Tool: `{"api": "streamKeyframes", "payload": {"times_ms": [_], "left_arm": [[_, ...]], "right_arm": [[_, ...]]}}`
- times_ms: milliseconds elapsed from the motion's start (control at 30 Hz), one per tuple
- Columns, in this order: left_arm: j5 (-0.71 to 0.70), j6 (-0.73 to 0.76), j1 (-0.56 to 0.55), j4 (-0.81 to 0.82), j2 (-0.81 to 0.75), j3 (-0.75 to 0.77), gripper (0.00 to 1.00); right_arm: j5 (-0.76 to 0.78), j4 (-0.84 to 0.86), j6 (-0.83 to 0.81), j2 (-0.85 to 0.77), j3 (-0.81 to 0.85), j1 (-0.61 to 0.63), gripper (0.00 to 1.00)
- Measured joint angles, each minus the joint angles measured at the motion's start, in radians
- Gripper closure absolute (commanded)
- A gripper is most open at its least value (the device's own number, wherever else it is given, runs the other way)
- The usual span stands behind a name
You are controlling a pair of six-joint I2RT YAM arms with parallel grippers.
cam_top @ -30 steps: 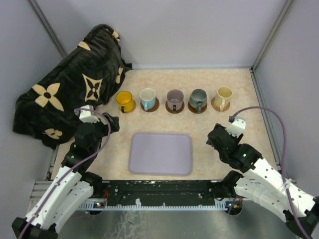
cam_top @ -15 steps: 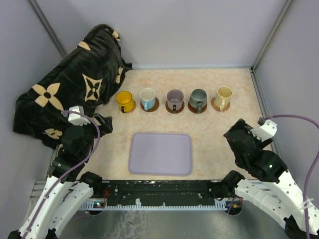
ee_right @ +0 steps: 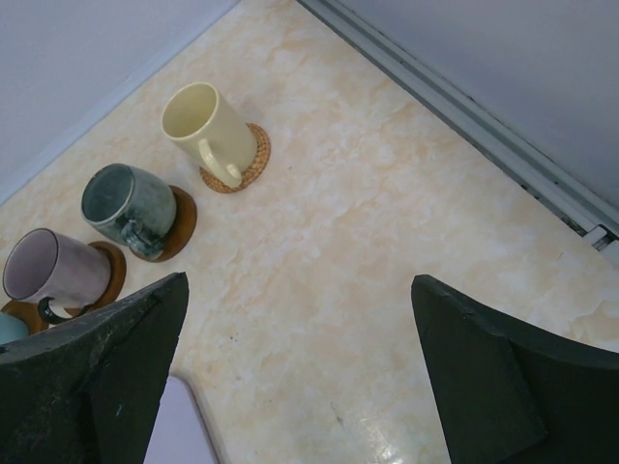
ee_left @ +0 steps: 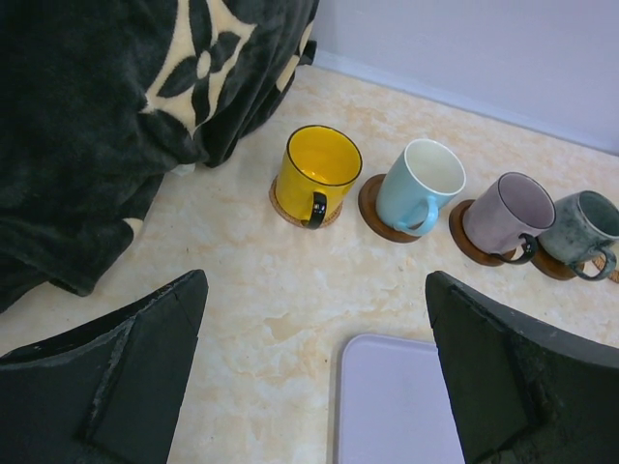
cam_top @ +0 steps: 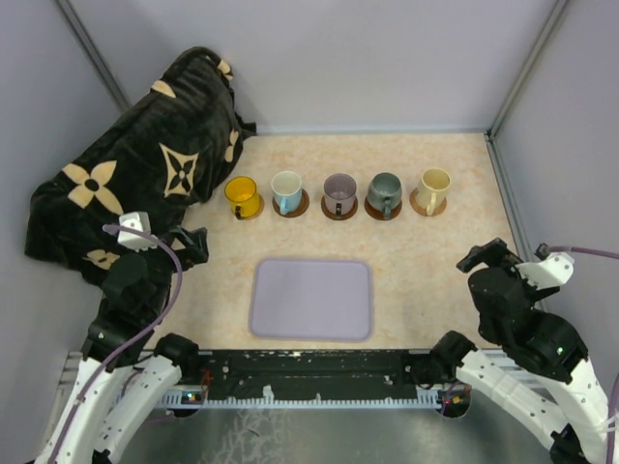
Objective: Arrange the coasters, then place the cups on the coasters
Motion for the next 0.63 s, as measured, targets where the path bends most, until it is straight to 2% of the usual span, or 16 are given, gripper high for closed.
{"api": "streamKeyframes", "payload": {"times_ms": [633], "left_arm": [[-0.079,0.006,0.000,0.001,-0.031,-0.006,0.00]], "right_arm": [[0.019,0.025,-0.043,0.000,-0.001,0.000,0.01]]}}
